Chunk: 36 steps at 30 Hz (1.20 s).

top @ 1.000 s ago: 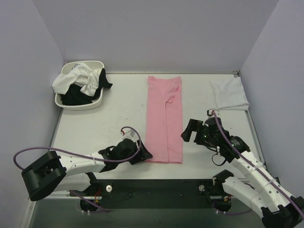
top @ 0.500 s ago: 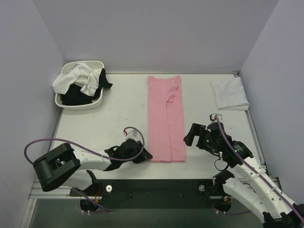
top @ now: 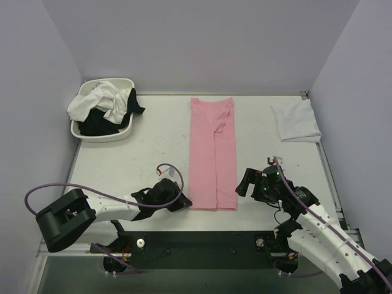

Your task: Fold and stack the t-shirts

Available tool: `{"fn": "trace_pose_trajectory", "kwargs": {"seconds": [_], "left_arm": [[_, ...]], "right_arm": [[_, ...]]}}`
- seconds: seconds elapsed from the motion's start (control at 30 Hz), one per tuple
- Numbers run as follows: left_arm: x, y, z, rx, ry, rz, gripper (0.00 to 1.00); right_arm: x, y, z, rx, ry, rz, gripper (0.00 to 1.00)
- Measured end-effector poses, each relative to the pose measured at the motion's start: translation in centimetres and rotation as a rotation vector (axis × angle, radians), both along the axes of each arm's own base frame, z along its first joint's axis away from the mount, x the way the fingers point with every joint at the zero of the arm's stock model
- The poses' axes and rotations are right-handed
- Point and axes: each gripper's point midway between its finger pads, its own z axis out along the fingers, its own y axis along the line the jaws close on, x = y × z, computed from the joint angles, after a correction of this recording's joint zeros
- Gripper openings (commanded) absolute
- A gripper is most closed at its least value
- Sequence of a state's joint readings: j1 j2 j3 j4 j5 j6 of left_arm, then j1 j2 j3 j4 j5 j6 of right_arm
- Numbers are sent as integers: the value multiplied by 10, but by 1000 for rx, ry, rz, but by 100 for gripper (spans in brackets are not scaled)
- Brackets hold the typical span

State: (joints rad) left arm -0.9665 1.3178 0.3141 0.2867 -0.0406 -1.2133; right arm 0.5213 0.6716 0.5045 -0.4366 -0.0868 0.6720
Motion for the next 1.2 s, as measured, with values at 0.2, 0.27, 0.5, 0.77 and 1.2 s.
{"fn": "trace_pose_trajectory", "kwargs": {"seconds": [0.2, 0.27, 0.5, 0.77, 1.2], "left_arm": [[0, 21, 1, 61, -1, 20, 0], [0, 25, 0, 73, -1, 22, 0], [0, 25, -1, 76, -4, 19, 0], [2, 18, -1, 53, -7, 9, 0], [3, 17, -1, 50, -7, 8, 0]], "right_arm": [[-16, 2, -30, 5, 85, -4, 95], [-19, 5, -36, 18, 100, -1, 93], [-35, 23, -50, 53, 136, 50, 91], [-50, 39, -69, 50, 168, 82, 76], [-33, 47, -79, 77, 123, 13, 48]]}}
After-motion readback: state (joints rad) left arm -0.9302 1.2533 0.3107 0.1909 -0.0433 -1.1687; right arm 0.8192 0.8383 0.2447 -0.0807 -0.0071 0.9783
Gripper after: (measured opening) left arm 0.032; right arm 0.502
